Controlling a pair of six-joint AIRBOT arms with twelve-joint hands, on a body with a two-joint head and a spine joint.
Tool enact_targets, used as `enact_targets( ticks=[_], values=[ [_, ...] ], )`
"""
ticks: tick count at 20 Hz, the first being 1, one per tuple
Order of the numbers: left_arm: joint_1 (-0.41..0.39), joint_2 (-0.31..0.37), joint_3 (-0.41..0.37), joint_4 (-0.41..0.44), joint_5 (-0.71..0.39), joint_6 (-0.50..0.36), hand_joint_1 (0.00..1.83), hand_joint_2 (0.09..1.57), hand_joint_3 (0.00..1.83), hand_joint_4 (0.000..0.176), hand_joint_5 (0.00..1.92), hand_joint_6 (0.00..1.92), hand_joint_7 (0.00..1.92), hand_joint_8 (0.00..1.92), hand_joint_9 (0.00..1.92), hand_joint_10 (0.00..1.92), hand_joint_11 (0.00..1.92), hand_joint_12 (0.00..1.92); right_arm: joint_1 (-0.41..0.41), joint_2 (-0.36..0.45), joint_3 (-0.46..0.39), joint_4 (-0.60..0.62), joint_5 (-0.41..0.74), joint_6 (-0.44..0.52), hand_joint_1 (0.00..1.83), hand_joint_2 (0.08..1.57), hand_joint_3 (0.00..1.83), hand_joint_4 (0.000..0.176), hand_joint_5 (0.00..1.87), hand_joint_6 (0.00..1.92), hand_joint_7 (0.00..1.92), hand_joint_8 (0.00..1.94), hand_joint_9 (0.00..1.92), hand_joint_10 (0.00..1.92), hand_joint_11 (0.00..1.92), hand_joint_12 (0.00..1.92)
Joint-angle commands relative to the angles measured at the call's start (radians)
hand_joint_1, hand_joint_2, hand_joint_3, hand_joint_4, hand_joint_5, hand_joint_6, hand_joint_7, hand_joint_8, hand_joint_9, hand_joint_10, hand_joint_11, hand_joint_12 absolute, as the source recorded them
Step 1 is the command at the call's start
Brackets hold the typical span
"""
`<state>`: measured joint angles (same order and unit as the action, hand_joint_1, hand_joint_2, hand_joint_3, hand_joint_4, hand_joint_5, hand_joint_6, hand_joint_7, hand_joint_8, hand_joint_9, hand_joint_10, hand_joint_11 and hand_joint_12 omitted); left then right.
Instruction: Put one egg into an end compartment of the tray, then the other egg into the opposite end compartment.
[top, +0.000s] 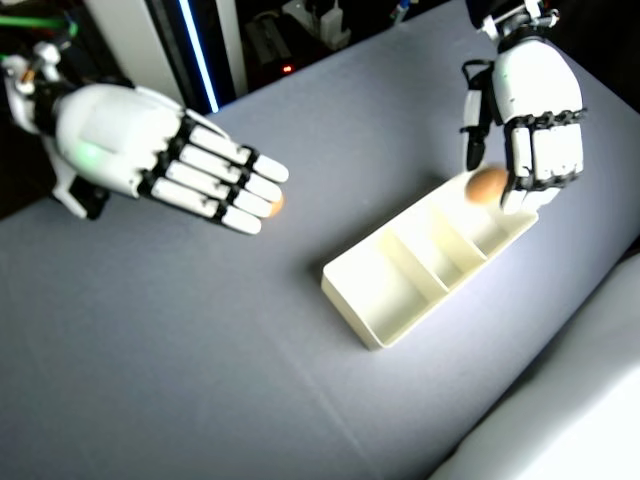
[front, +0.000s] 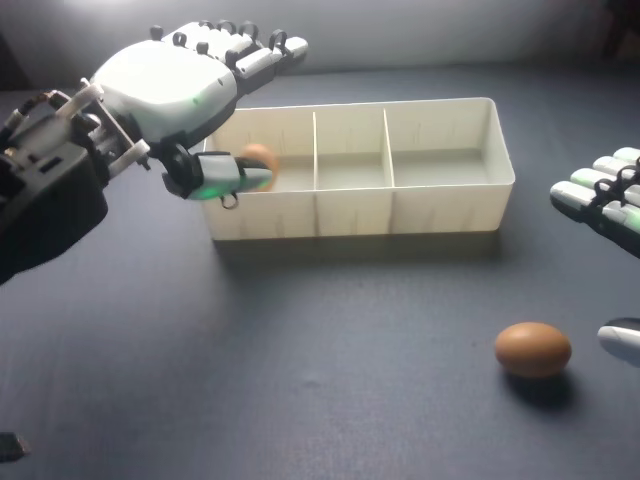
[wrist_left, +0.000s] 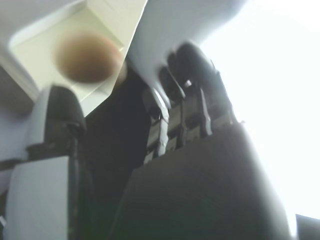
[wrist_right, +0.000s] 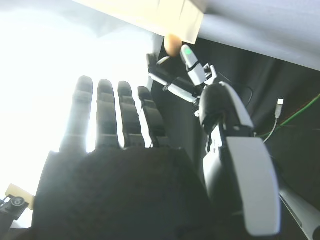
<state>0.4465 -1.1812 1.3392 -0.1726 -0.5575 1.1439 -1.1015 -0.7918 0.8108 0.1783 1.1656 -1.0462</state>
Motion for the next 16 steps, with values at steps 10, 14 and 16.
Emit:
enact_targets(
  ticks=[10,14,16],
  values=[
    [0.136,0.147,-0.163,0.067,-0.450,-0.088,0.21,1.44,0.00,0.098,0.00,0.25,0.05,0.02,0.01,0.01,0.00,0.57,0.024,-0.055,0.063,-0.046,-0.005,0.114,0.63,1.13,0.00,0.000,0.03,0.08,0.03,0.43,0.00,0.74,0.00,1.92],
    [0.228,0.213,-0.229,0.074,-0.573,-0.118,0.43,1.40,0.00,0.112,0.00,0.53,0.19,0.04,0.13,0.11,0.00,1.00,0.071,-0.108,0.106,-0.055,-0.118,0.114,0.72,1.11,0.00,0.000,0.05,0.18,0.11,0.34,0.00,0.75,0.00,1.83],
    [0.264,0.236,-0.253,0.083,-0.614,-0.128,0.41,1.41,0.00,0.091,0.00,0.61,0.24,0.05,0.01,0.47,0.00,1.13,0.089,-0.133,0.126,-0.059,-0.164,0.114,0.74,1.11,0.00,0.000,0.07,0.18,0.16,0.27,0.00,0.74,0.00,1.86]
  ],
)
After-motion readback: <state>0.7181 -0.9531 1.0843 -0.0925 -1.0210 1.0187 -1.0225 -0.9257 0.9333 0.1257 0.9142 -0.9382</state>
